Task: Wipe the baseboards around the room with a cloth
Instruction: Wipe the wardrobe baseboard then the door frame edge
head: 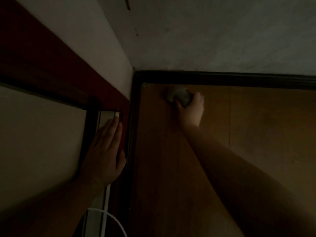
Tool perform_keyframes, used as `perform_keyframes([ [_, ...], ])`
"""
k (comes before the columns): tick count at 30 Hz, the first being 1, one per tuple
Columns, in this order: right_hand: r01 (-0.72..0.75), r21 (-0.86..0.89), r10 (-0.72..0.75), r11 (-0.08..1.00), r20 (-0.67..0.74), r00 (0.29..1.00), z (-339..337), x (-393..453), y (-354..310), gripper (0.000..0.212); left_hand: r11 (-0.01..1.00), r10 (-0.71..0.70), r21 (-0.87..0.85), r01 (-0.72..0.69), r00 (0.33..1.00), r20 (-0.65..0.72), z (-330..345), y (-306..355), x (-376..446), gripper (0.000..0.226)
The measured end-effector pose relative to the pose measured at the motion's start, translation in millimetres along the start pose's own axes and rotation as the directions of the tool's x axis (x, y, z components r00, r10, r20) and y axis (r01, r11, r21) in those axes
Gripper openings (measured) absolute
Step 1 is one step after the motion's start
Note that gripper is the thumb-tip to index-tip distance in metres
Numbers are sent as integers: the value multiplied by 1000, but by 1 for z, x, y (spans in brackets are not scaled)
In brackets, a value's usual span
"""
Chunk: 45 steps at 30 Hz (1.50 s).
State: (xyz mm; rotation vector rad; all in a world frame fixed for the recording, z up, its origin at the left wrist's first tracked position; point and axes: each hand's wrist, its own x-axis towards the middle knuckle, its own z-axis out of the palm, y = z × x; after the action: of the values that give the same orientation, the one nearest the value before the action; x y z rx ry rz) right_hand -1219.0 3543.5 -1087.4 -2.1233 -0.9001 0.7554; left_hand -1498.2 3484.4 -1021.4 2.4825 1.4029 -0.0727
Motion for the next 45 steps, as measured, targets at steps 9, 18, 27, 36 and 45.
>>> perform_keyframes([
  [9, -103, 124, 100, 987, 23, 995, 85, 0, -53, 46, 1000, 21, -4, -21, 1000, -7, -1, 1, 0, 70],
  [18, -28, 68, 32, 997, -67, 997, 28, 24, -13, 38, 1000, 20, -3, -20, 1000, -12, -1, 1, 2, 71],
  [27, -39, -18, 35, 999, -208, 978, -93, 66, 59, 39, 999, 27, 22, -26, 999, -45, 4, -3, 3, 73],
  [36, -79, -124, 46, 989, -251, 967, -193, 103, 114, 41, 996, -9, 90, 6, 999, 38, 1, 0, 7, 76],
  [45, -34, -159, 1, 987, -205, 979, -261, 81, 145, 43, 963, 16, 264, -61, 985, 171, 32, 4, 24, 71],
])
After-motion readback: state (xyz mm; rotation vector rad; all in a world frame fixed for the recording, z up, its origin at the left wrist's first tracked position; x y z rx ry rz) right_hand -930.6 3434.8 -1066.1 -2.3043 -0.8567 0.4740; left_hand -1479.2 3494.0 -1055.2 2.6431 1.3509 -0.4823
